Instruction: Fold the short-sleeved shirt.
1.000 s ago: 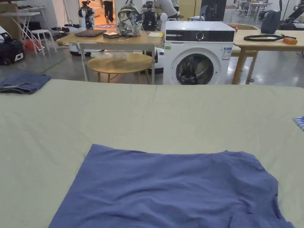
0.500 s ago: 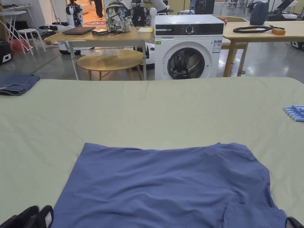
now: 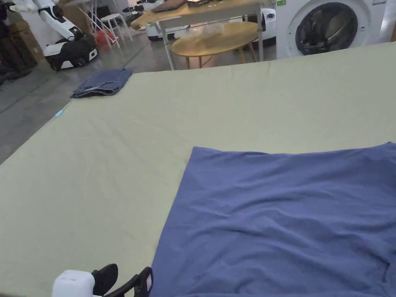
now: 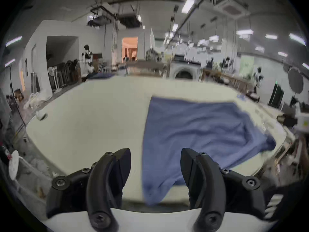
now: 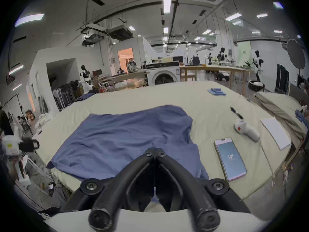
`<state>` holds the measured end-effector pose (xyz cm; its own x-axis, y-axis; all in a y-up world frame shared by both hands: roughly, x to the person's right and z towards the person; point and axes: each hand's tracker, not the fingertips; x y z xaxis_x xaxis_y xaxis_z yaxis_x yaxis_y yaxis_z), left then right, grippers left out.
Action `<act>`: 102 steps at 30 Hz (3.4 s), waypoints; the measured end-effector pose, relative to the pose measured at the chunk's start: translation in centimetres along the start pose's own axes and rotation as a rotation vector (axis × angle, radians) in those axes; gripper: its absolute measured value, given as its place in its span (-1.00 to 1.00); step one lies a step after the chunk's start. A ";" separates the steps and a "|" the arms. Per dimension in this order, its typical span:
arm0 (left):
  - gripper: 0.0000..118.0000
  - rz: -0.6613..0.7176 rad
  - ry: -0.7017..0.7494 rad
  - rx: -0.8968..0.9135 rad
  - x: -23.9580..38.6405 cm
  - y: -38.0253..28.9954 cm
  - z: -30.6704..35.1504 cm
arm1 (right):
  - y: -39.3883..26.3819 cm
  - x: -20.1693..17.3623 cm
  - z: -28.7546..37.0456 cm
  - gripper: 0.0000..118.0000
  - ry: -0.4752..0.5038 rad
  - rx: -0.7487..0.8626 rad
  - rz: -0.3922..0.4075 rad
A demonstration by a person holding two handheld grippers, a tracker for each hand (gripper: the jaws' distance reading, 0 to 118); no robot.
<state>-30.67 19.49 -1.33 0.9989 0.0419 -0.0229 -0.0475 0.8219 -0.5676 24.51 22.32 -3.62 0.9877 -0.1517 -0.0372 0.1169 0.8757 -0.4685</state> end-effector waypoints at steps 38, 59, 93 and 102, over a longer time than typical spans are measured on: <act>-0.97 0.107 -0.113 -0.041 1.7 6.8 -8.4 | 0.9 8.1 -5.8 -0.85 -0.052 -0.140 -0.134; -0.48 0.024 -0.105 0.105 5.3 13.8 -12.6 | 5.1 8.1 -15.0 -0.51 -0.072 -0.081 -0.040; -1.00 0.116 -0.021 -0.322 3.3 8.3 -23.5 | 1.9 7.4 -15.5 0.42 -0.095 -0.201 -0.258; -1.00 0.133 -0.041 -0.313 2.9 8.8 -22.9 | 1.0 7.6 -19.8 -0.80 -0.130 -0.289 -0.287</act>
<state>-28.12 13.82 -25.24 0.9827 0.1646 -0.0844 -0.1670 0.5938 -0.7871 30.11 12.91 -21.85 0.9264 -0.2955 0.2332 0.3732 0.6392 -0.6724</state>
